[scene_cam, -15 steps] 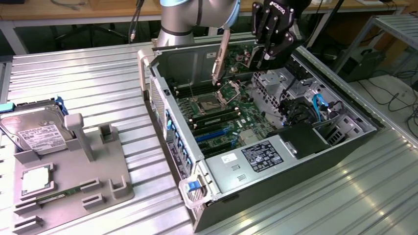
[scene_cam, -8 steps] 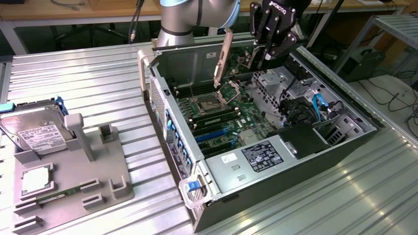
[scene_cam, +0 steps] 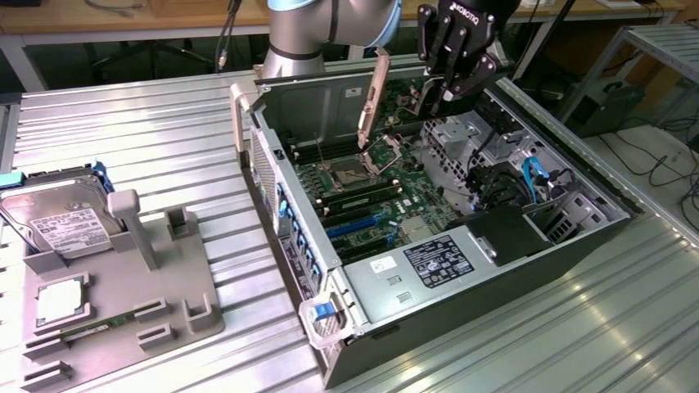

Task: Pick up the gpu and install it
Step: 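Insert the gpu into the slot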

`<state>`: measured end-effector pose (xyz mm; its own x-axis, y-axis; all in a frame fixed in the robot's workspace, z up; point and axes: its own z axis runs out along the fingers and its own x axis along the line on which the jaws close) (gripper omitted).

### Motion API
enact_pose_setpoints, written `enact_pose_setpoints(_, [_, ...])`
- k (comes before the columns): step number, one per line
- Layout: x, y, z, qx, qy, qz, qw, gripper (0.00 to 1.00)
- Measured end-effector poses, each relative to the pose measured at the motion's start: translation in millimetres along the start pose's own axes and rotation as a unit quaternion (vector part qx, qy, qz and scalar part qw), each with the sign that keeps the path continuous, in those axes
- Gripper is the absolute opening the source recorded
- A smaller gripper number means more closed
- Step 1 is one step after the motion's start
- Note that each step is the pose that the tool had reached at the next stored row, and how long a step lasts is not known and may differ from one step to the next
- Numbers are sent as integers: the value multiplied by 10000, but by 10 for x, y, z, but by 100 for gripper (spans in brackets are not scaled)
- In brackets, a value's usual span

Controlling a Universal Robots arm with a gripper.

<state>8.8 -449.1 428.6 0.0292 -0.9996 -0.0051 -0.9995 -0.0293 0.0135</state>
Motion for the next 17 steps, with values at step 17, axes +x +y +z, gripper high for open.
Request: enact_pose_setpoints(17, [-3, 0, 29, 50, 2, 0, 10000, 28])
